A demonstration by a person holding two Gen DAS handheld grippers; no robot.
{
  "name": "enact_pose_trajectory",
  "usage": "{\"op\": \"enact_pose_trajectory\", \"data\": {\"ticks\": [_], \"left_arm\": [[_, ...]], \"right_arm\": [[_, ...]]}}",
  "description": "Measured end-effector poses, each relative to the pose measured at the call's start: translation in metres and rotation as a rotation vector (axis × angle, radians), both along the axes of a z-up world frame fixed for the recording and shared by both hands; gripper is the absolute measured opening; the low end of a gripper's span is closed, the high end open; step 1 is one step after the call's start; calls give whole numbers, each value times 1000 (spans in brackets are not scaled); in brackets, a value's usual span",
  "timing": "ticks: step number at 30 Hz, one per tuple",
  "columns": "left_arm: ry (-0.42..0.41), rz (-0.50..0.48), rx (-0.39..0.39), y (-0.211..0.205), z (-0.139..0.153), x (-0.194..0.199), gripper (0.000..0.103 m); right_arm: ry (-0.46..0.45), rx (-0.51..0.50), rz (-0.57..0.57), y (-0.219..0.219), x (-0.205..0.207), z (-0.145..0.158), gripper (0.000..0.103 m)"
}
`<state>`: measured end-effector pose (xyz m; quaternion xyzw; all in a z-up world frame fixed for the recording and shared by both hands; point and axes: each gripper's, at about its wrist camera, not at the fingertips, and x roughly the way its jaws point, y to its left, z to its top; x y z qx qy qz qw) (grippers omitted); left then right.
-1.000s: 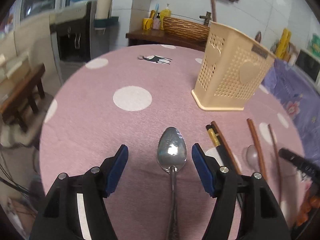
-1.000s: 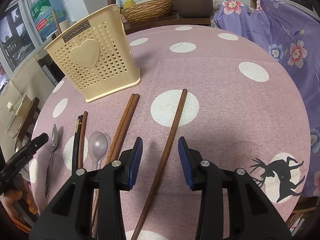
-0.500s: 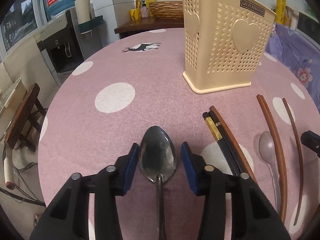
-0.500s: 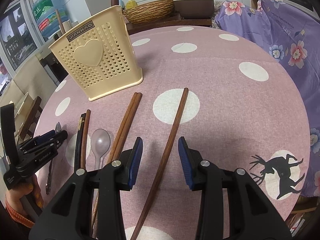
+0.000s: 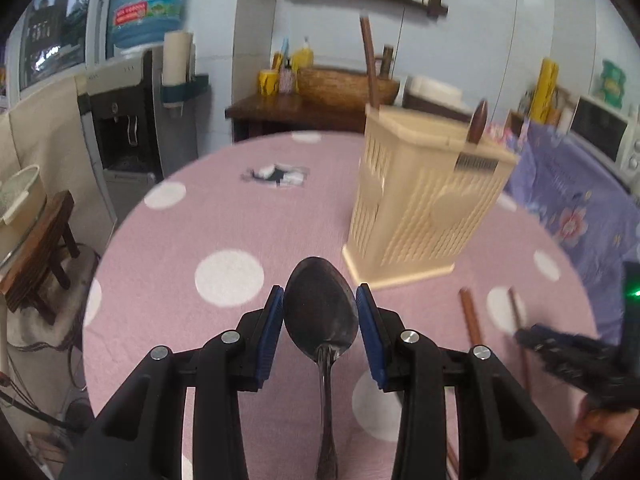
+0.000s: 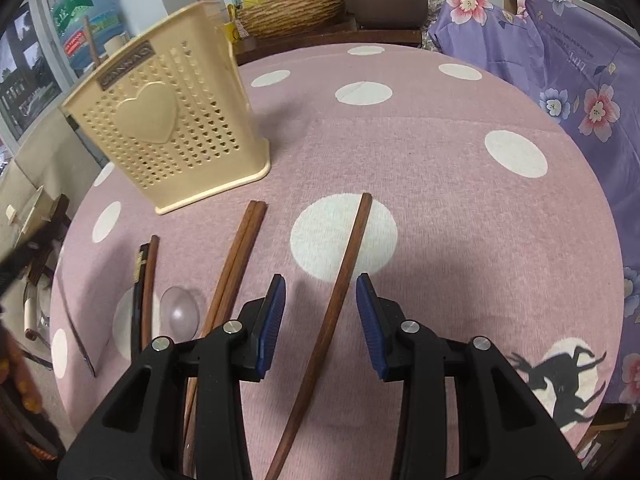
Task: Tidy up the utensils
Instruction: 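Lift the chopstick with the right tool while the left tool lifts the spoon toward the holder, then lower the spoon and chopstick into the beige holder with both tools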
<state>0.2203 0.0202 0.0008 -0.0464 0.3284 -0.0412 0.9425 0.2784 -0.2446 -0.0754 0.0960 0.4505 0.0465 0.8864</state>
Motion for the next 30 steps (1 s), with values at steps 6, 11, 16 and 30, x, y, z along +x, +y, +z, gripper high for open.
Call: {"op": "enact_pose_trajectory", "data": {"ticks": [6, 11, 16, 30], "left_arm": [[-76, -12, -21, -1, 22, -4, 37], [-77, -19, -28, -3, 18, -2, 37], [-88, -26, -19, -5, 19, -5, 37], [-114, -33, -25, -4, 26, -11, 37]], "right_arm": [[25, -38, -39, 2, 20, -7, 21], [25, -64, -56, 5, 31, -8, 10], [15, -92, -43, 11, 37, -8, 8], [-154, 63, 34, -5, 8, 45, 8]]}}
